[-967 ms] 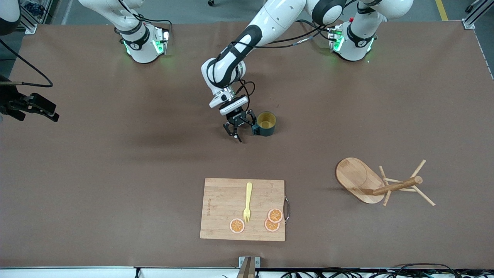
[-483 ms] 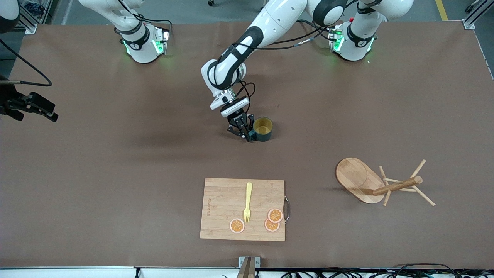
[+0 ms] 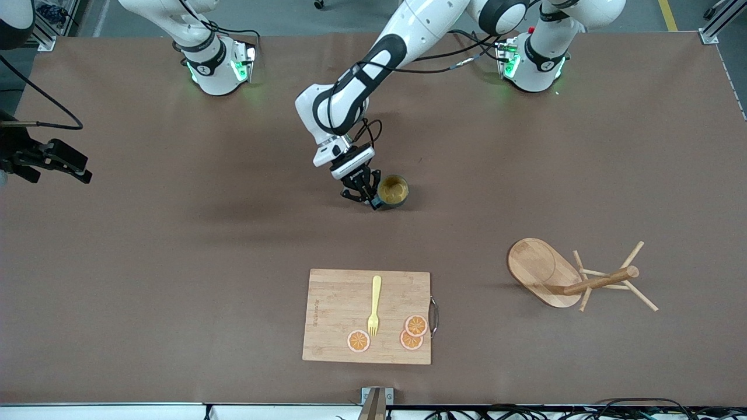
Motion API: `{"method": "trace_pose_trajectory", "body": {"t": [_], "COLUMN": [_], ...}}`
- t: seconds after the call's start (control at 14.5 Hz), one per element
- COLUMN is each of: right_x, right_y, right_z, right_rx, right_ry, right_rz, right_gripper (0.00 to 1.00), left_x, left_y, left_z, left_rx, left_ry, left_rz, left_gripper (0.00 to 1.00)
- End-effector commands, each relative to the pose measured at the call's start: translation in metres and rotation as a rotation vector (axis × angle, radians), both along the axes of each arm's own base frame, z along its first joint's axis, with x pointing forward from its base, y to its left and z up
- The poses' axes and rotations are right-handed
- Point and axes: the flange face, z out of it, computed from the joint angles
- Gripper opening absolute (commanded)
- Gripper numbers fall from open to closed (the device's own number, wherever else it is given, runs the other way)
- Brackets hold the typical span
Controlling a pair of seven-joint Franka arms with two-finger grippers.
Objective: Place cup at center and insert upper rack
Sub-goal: 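Lift the mug and carry it to the wooden mug tree with the left gripper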
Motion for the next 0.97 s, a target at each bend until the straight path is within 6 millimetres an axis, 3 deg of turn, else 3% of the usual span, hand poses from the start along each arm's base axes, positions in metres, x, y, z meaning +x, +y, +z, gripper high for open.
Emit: {"method": "trace_pose_trajectory", "body": {"t": [0.0,0.14,0.35,0.62,0.9], "right_x": [0.001,0.0,0.001,0.001,0.001], "right_y": [0.001,-0.001,-0.002,-0.002,-0.003], "right_z": [0.001,0.002,0.001,0.001,0.001], "right_rx": [-0.014,-0.014,-0.013,-0.013,-0.013], "right_ry": [0.007,0.005,0.007,0.007,0.007], "right_rz": [0.01,0.005,0.003,0.003,0.002], "right_gripper": [1.0,1.0,1.0,1.0,1.0], "left_x": [0.025,0.042,0.077,0.126,0.168], "left_y": [0.009,0.018,0.043,0.092,0.145], "left_z": [0.052,0.074,0.137,0.204,0.255], "left_rx": [-0.073,-0.131,-0.287,-0.442,-0.623], "left_ry": [0.111,0.2,0.315,0.441,0.515], "left_rz": [0.028,0.062,0.165,0.222,0.288], "left_gripper": [0.0,0.0,0.0,0.01,0.0]}}
